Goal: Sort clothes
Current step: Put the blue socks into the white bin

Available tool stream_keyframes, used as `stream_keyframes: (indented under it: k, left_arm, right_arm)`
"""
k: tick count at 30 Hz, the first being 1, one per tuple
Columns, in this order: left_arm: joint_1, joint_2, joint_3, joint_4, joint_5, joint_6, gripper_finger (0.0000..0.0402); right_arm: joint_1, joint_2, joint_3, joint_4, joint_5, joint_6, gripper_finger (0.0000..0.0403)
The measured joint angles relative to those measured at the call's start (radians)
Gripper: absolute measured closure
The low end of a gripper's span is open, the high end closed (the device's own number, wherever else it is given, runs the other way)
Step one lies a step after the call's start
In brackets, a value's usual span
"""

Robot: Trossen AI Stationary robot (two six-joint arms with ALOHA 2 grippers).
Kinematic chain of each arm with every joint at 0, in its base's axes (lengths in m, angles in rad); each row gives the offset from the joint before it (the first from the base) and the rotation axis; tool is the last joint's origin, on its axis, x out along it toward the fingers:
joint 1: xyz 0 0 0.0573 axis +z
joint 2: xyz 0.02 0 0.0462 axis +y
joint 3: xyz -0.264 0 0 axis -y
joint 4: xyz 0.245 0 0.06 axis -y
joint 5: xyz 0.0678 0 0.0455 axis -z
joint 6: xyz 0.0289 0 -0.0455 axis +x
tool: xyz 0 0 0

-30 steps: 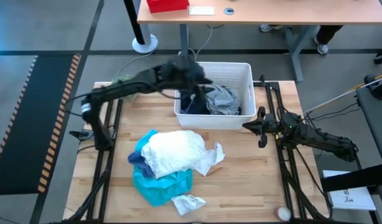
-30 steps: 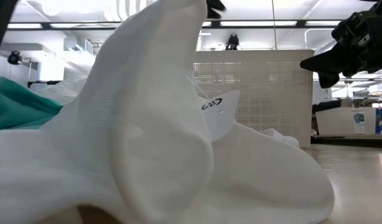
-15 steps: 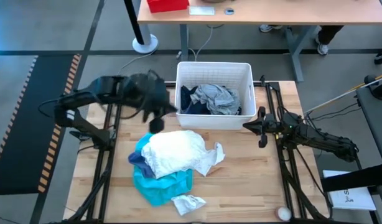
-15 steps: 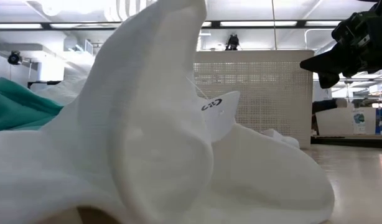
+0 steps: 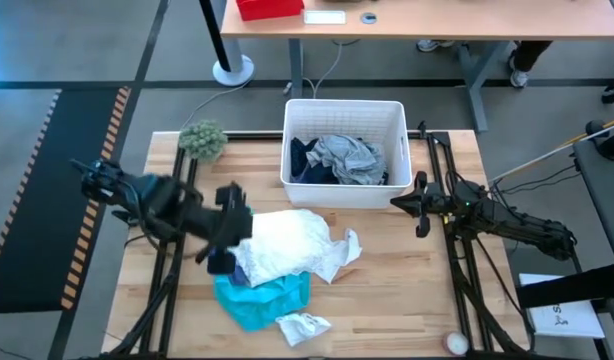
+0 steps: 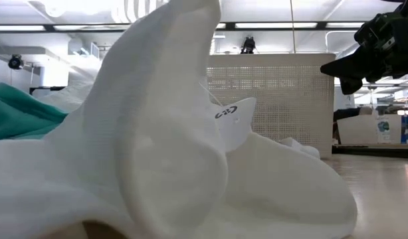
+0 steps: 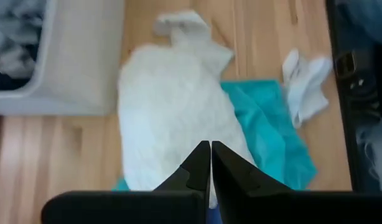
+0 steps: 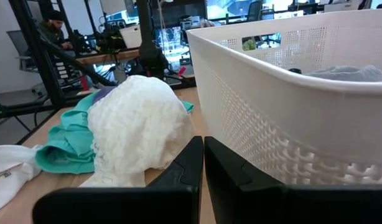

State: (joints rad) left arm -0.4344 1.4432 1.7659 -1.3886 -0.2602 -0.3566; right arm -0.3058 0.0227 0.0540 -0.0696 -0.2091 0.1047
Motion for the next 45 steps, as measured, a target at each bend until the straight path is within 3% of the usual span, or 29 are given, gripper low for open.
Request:
stream_keyframes:
  k: [8, 15, 24, 34, 39, 45]
  left_arm:
    - [-0.172, -0.004, -0.247, 0.011, -0.018, -0.192, 0.0401]
    - [-0.249, -0.004, -0.444, 0.093, -0.002, -0.328, 0.04]
    - [-0.263, -0.004, -0.627, 0.198, 0.176, -0.407, 0.0374]
    - [-0.263, -0.005, -0.691, 0.218, 0.167, -0.442, 0.0292]
    - [-0.263, -0.006, -0.684, 0.215, 0.09, -0.443, 0.0237]
    - [-0.263, -0.006, -0.707, 0.222, 0.076, -0.451, 0.0192]
  right_arm:
    - [0.0, 0.0, 0.0, 0.0, 0.0, 0.0, 0.0403]
    - [0.0, 0.0, 0.0, 0.0, 0.0, 0.0, 0.0403]
    - [0.0, 0.0, 0.0, 0.0, 0.0, 0.0, 0.0403]
    - [0.0, 0.0, 0.0, 0.0, 0.0, 0.0, 0.0403]
    - [0.0, 0.0, 0.0, 0.0, 0.0, 0.0, 0.0403]
    - [0.0, 0.0, 0.0, 0.0, 0.0, 0.0, 0.0403]
